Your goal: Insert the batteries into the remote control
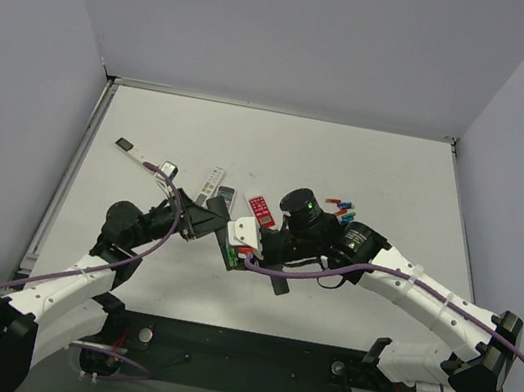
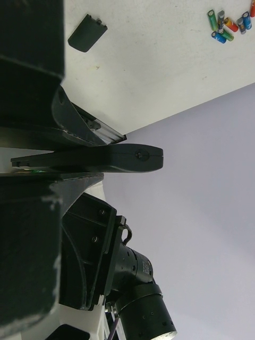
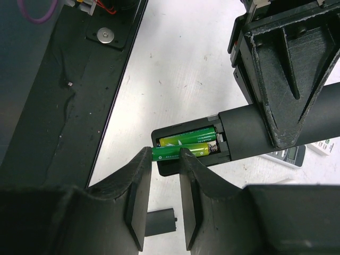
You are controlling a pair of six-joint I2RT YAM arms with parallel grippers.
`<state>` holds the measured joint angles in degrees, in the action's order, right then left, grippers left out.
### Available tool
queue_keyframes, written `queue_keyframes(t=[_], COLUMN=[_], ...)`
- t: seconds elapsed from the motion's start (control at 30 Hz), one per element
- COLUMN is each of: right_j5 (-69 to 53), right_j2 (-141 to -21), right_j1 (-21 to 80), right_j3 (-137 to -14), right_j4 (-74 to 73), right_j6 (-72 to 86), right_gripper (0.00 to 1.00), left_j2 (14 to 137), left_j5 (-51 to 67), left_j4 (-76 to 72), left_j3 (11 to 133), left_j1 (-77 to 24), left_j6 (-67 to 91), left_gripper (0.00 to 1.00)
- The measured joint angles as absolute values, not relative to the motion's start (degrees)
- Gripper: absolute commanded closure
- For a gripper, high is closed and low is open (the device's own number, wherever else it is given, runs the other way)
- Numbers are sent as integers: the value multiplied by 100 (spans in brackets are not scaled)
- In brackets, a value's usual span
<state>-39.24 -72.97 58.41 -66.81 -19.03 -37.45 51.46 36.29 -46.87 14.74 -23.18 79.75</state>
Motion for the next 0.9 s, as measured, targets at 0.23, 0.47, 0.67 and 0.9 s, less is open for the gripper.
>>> queue_keyframes(t=[0.23,0.47,0.67,0.9], right_j5=[-3922,-3857,-3771,-3586], right_j2=[-7297,-7297,-7299,-7378], right_j1=[5841,5843,5857,5900], right_j3=[-6681,-6678,-6674,-6672], right_j4=[-1874,-1852,-1839,-1828], right_j6=[-3717,-3715,-3734,-3765], right_gripper=[76,76,76,76], left_j2=[5144,5144,5144,5144], left_j5=[3627,3627,3627,3603], left_j4=[-4687,-4687,-4687,-4600], left_j3=[1474,1474,1474,1474], left_j1=[-2318,-2318,-2316,-2305], left_j6=[7983,8023,8042,8014], left_gripper=[100,100,100,100])
